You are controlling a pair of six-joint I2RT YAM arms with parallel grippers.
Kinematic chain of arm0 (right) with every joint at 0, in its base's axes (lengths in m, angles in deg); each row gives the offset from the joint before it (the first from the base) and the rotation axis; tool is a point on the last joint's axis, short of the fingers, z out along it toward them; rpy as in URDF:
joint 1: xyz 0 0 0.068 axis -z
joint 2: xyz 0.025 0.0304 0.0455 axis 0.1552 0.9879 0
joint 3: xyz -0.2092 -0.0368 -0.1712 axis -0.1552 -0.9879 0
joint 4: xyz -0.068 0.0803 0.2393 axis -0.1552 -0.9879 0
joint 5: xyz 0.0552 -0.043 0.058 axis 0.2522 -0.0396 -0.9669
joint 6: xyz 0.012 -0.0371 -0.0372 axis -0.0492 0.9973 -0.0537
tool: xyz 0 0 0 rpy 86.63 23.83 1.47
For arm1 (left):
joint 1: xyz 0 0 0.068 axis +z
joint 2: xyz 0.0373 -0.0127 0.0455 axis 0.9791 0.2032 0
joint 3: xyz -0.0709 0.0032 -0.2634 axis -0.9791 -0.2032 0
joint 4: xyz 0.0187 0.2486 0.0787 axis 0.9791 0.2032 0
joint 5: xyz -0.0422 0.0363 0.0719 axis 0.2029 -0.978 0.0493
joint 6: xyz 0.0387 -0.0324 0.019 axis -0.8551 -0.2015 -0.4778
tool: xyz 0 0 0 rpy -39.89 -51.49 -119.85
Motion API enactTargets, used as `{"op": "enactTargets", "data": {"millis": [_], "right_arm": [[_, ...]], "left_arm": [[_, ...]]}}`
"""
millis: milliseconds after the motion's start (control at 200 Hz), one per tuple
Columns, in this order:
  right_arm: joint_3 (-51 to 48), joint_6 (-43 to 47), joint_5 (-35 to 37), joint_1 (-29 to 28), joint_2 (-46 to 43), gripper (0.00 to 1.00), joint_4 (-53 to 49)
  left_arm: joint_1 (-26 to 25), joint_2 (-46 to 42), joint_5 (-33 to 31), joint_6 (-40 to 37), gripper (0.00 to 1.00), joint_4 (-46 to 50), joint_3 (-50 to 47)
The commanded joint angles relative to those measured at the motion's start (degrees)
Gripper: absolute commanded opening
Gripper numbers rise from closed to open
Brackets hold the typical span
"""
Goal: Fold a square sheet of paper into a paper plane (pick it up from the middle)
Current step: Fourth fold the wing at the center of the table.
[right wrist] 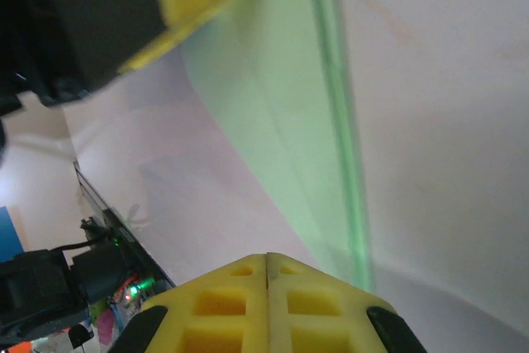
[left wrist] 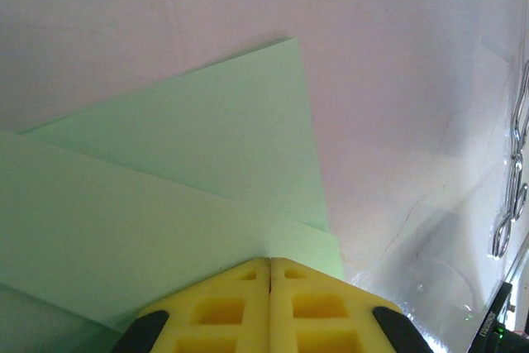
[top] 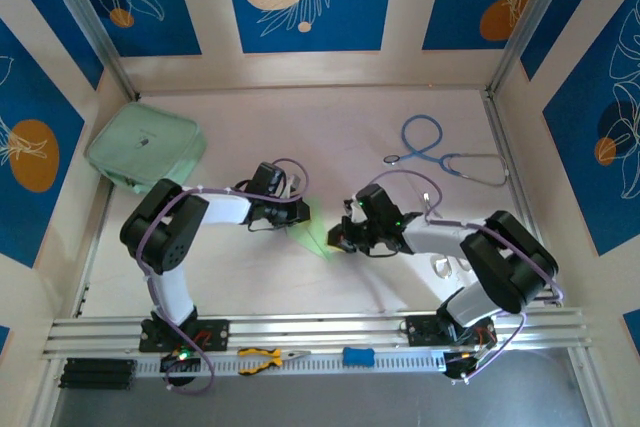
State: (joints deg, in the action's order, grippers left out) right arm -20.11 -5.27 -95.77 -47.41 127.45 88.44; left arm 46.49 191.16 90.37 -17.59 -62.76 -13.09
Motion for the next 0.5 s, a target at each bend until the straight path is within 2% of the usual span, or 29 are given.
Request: {"op": "enactTargets", "data": {"millis": [0,115,220,370,495], "right_arm": [[2.9,-1.5,-3.6,-0.7,4.7,0.05,3.7],[2.5,-2.0,-3.9,-1.0,8.3,0.06,4.4],[-0.9,-2.6,-3.0,-1.4,8.1,0.07,4.7],[-6.2,-3.1,-1.8,-1.5,3.8,0.07,3.4],[-7.8,-3.9,1.7,-1.7,-3.7,0.08,-2.9]], "left_arm": [[-0.1,0.6,-1.0,0.8,0.07,4.4,-2.2],[-0.1,0.4,-1.1,0.9,0.07,4.5,-2.4],[-0.1,0.3,-1.1,1.0,0.07,4.4,-2.6],[0.0,0.3,-1.1,1.5,0.07,4.2,-2.6],[-0.1,-0.1,-0.8,3.1,0.07,3.6,-2.9]]}}
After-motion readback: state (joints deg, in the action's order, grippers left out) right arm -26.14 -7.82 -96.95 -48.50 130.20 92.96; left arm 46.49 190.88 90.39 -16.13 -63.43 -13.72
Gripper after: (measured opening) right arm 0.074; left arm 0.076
